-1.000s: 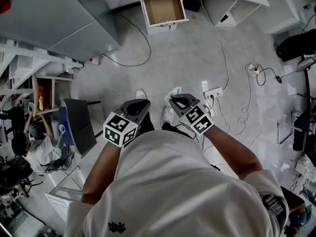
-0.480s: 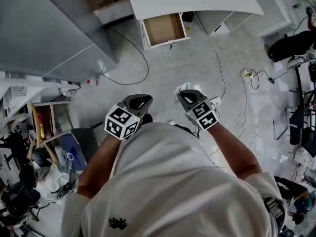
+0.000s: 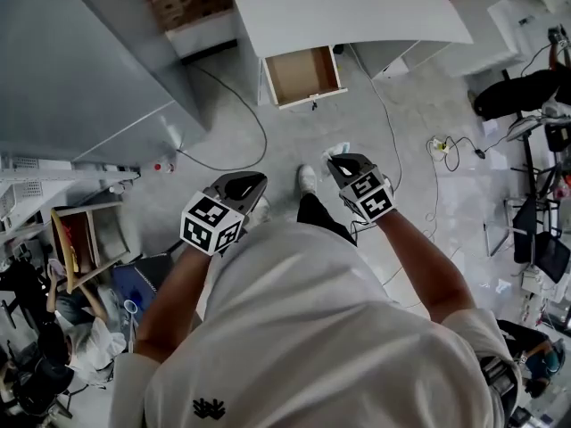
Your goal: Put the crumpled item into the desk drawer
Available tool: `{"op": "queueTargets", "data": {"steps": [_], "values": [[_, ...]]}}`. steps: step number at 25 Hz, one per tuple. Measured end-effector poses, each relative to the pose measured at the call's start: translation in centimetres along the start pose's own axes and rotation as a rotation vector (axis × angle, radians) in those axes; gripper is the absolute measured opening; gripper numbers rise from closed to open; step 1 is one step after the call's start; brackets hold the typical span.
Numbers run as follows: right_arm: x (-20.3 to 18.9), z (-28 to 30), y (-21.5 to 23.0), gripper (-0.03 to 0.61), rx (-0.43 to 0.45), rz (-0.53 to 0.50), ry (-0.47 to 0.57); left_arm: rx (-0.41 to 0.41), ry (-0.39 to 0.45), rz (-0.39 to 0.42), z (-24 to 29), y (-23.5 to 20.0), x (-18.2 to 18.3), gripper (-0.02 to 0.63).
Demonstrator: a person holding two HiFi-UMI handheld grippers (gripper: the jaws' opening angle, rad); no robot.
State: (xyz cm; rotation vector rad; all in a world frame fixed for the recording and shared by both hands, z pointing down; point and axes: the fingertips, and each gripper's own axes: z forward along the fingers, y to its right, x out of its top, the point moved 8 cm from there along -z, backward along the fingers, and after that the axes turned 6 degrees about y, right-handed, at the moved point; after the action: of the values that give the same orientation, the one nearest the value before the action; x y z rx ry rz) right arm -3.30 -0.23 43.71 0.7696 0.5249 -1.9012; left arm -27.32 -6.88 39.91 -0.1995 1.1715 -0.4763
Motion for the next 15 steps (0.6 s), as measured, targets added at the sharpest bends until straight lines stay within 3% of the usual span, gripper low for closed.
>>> {"op": "queueTargets", "data": {"steps": [9,15], "values": [[0.4,7.7,10.6,0.031,0.026,-0.033,-0.034,0.088,0.0,-0.031,4.0,-4.2,3.1,0.034],[0.7,14.8,20.9,0.031,0.051,-0.058,-0.061,0.167,-0.02,-0.058,9.2,-6.9,7.0,0.035]]}}
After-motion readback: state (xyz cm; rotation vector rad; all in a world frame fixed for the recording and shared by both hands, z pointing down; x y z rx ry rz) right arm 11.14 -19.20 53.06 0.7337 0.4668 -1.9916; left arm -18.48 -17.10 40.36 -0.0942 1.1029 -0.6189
